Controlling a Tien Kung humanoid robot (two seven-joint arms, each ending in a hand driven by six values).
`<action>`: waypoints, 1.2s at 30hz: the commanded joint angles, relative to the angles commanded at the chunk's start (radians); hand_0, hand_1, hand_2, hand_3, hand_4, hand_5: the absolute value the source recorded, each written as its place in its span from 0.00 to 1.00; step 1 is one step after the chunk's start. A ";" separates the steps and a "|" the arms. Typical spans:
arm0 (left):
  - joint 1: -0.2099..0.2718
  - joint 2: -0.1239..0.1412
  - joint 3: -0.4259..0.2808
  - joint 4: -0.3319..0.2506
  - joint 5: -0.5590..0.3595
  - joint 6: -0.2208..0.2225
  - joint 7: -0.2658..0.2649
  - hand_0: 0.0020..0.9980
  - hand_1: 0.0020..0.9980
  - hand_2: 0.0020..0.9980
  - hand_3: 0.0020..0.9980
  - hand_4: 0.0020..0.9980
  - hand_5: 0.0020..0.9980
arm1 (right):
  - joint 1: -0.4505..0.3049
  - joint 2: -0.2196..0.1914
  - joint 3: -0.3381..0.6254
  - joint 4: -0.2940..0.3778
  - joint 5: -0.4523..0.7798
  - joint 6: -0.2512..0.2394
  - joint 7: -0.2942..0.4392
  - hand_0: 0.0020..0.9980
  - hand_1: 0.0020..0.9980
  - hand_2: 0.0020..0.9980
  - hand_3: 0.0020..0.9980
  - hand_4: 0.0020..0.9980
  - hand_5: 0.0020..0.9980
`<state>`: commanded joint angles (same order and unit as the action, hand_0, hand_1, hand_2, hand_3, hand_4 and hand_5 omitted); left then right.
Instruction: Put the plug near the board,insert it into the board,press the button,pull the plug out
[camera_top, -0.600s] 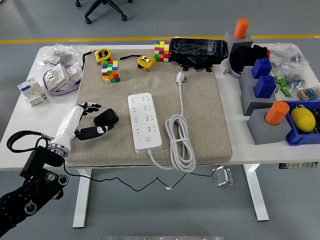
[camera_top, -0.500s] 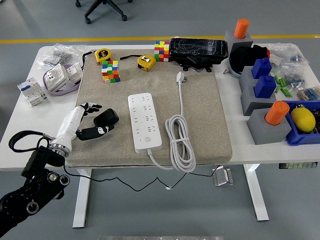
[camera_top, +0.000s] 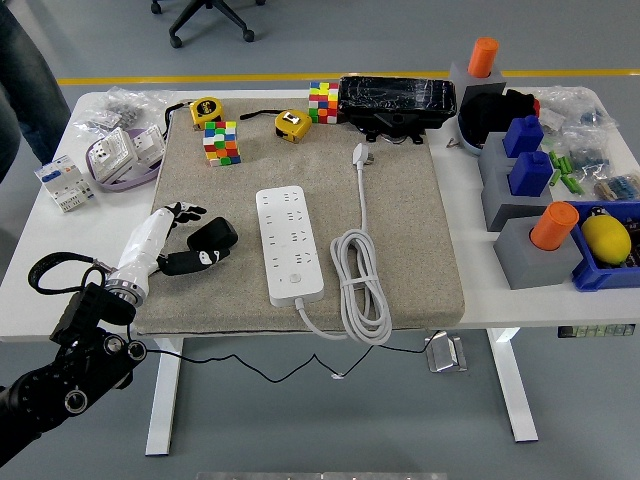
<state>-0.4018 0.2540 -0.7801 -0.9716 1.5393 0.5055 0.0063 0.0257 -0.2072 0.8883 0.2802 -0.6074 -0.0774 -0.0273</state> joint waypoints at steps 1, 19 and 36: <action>-0.006 -0.001 0.006 0.006 -0.001 0.001 0.000 0.72 0.71 0.69 0.68 0.99 0.25 | 0.000 0.000 0.001 0.001 -0.001 0.000 0.000 0.62 0.65 0.65 0.56 0.95 0.50; -0.063 -0.024 0.054 0.087 -0.081 0.030 -0.029 0.45 0.44 0.51 0.56 0.76 0.13 | 0.003 0.002 -0.003 0.003 0.002 -0.002 0.003 0.61 0.65 0.65 0.56 0.95 0.50; -0.049 -0.005 0.029 0.006 -0.058 0.014 -0.022 0.34 0.36 0.45 0.55 0.70 0.00 | 0.003 0.002 0.005 0.004 -0.003 -0.002 0.004 0.61 0.65 0.65 0.56 0.95 0.50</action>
<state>-0.4507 0.2494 -0.7508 -0.9658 1.4813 0.5191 -0.0154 0.0287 -0.2051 0.8929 0.2842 -0.6102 -0.0798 -0.0234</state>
